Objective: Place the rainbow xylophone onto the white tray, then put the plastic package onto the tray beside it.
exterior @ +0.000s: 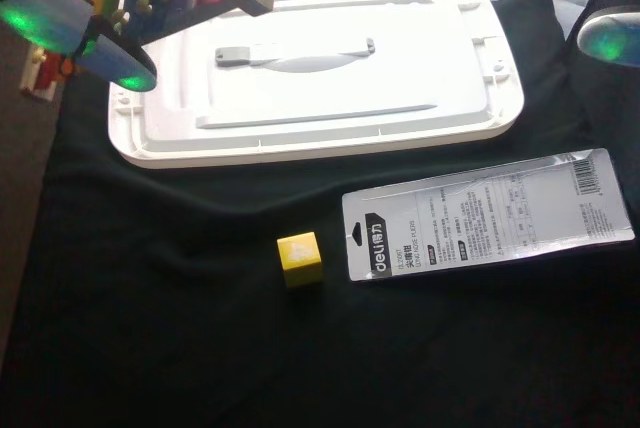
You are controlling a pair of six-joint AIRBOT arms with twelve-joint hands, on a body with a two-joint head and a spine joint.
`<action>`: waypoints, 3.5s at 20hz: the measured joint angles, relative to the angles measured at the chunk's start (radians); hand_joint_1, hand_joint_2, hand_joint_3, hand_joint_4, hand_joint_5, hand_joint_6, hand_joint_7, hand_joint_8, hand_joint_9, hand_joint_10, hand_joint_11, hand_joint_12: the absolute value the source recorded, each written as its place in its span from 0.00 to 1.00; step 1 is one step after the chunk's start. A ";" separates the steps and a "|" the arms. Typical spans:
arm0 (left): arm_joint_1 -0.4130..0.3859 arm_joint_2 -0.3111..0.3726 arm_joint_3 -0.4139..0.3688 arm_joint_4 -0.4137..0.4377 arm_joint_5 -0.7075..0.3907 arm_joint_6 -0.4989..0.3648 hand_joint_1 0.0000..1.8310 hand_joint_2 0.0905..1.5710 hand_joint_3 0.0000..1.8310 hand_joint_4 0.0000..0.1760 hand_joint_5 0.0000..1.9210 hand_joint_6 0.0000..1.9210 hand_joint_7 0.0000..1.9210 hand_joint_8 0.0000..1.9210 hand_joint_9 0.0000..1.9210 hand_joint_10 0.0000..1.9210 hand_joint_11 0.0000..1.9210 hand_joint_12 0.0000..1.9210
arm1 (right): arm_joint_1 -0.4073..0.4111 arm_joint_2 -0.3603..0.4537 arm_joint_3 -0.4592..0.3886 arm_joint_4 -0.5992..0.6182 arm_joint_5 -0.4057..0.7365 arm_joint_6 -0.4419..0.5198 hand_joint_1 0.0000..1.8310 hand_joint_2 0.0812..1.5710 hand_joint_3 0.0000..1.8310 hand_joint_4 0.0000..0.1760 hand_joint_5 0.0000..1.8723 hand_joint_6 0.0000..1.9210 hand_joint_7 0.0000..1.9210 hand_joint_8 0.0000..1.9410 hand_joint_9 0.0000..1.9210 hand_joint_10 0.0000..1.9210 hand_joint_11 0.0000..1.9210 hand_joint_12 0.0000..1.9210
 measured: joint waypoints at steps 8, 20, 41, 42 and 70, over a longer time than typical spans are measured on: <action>-0.038 -0.208 0.167 0.002 0.125 0.020 0.59 0.65 0.01 0.00 0.17 0.52 0.17 0.63 0.19 0.64 0.17 0.76 | 0.000 -0.006 0.002 -0.003 -0.001 0.000 0.29 0.58 0.00 0.00 0.17 0.00 0.22 0.00 0.21 0.00 0.15 0.23; 0.112 -0.511 0.485 -0.324 0.212 0.167 0.70 0.67 0.00 0.16 0.09 0.72 0.15 0.65 0.19 0.67 0.18 0.77 | 0.000 -0.014 0.002 -0.013 0.003 0.000 0.33 0.58 0.00 0.00 0.17 0.00 0.22 0.00 0.21 0.00 0.17 0.12; 0.188 -0.684 0.658 -0.352 0.316 0.166 0.55 0.59 0.00 0.00 0.21 0.00 0.26 0.00 0.26 0.00 0.00 0.41 | 0.027 -0.023 0.002 -0.069 0.008 0.005 0.32 0.56 0.00 0.00 0.18 0.00 0.23 0.00 0.22 0.00 0.22 0.10; 0.190 -0.692 0.665 -0.345 0.324 0.166 0.54 0.59 0.00 0.00 0.21 0.00 0.25 0.00 0.26 0.00 0.00 0.44 | 0.027 -0.023 0.002 -0.068 0.011 0.005 0.32 0.56 0.00 0.00 0.18 0.00 0.22 0.00 0.22 0.00 0.22 0.10; 0.108 -0.261 0.225 -0.390 0.140 0.271 0.40 0.35 0.00 0.06 0.00 0.00 0.00 0.00 0.00 0.00 0.01 0.01 | 0.303 0.084 -0.050 -0.630 -0.242 0.216 0.27 0.44 0.00 0.00 0.01 0.00 0.07 0.00 0.08 0.00 0.16 0.06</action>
